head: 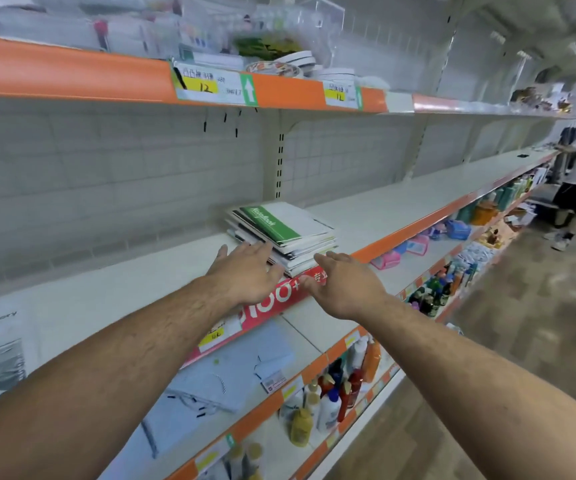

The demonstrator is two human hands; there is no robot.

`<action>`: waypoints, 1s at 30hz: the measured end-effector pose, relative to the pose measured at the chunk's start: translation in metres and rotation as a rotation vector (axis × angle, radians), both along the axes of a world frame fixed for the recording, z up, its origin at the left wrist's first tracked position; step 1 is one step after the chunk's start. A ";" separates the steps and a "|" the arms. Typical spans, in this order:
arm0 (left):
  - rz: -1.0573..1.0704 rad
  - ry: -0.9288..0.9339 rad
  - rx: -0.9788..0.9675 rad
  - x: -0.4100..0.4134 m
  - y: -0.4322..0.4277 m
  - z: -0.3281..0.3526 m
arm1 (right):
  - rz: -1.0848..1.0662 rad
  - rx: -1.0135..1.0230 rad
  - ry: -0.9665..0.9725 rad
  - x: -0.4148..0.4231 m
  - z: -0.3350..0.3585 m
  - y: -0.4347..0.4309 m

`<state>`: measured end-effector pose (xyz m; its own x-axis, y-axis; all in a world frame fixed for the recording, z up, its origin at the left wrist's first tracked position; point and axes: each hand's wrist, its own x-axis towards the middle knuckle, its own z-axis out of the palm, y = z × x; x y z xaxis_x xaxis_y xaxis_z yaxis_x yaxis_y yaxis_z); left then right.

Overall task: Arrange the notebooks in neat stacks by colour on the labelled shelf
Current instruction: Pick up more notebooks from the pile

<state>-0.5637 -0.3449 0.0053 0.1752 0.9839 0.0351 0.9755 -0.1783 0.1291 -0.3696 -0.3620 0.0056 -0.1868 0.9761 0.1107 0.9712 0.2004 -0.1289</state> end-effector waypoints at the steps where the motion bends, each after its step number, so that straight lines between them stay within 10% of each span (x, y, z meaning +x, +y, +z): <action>1: -0.001 0.004 0.000 0.000 0.010 0.001 | -0.003 0.016 0.013 0.000 0.002 0.010; 14: 0.127 -0.062 0.038 0.011 0.099 0.009 | 0.027 0.144 0.103 0.013 0.016 0.143; 30: 0.532 -0.251 0.041 0.045 0.125 0.006 | 0.173 -0.178 0.377 0.033 0.021 0.267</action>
<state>-0.5186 -0.2201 0.0111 -0.3603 0.9314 0.0517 0.8730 0.3171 0.3705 -0.3368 -0.0954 0.0263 -0.3281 0.9440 0.0357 0.8040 0.2989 -0.5141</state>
